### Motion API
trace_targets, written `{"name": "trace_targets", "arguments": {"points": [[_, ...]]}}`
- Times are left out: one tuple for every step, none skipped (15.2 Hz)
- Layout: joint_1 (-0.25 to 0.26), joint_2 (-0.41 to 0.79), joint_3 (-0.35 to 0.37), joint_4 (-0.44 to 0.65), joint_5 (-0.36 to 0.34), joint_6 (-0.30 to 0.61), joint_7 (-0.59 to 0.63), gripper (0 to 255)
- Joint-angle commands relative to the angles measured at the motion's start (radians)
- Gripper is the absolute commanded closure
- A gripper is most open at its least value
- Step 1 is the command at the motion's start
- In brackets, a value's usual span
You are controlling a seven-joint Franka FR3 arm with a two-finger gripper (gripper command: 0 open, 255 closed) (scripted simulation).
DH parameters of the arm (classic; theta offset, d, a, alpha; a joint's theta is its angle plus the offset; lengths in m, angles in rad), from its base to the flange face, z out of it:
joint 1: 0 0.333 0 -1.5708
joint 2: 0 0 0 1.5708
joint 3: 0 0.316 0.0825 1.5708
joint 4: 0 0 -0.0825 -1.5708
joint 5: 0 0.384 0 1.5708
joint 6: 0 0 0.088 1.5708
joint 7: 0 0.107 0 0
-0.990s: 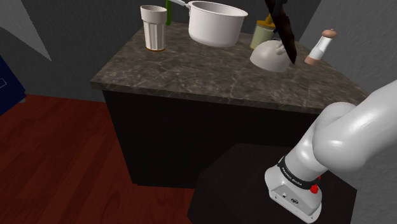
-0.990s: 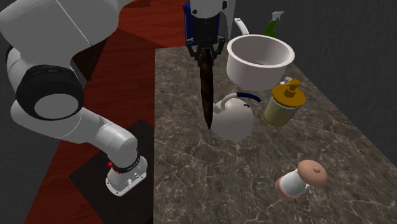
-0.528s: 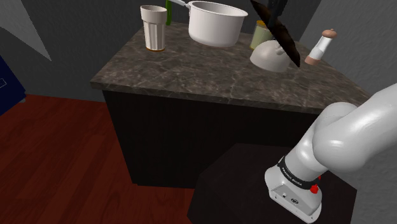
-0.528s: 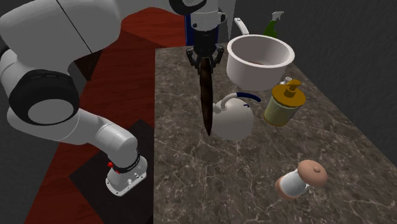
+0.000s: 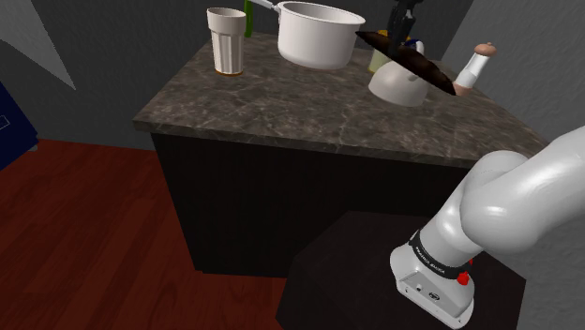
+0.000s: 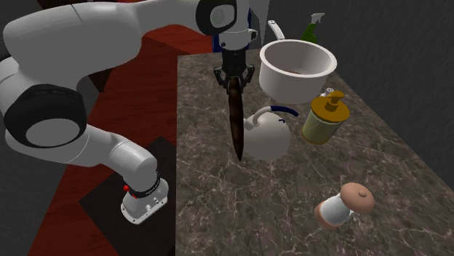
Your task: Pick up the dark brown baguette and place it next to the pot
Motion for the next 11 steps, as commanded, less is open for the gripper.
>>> {"name": "trace_targets", "arguments": {"points": [[-0.002,-0.008,-0.002,-0.033,-0.004,0.026,0.004,255],[-0.003,-0.01,-0.003,-0.049,-0.005,0.039,0.006,255],[-0.004,-0.012,-0.004,-0.064,-0.007,0.052,0.007,255],[-0.004,-0.014,-0.005,-0.079,-0.008,0.066,0.009,255],[-0.005,-0.016,-0.006,-0.094,-0.01,0.079,0.011,255],[-0.006,-0.018,-0.008,-0.108,-0.011,0.092,0.013,255],[-0.007,-0.019,-0.009,-0.123,-0.013,0.105,0.014,255],[-0.007,-0.02,-0.01,-0.137,-0.014,0.118,0.016,255],[-0.008,-0.021,-0.012,-0.151,-0.015,0.131,0.017,255],[-0.009,-0.021,-0.013,-0.165,-0.017,0.144,0.019,255],[-0.01,-0.022,-0.015,-0.178,-0.018,0.157,0.02,255]]}}
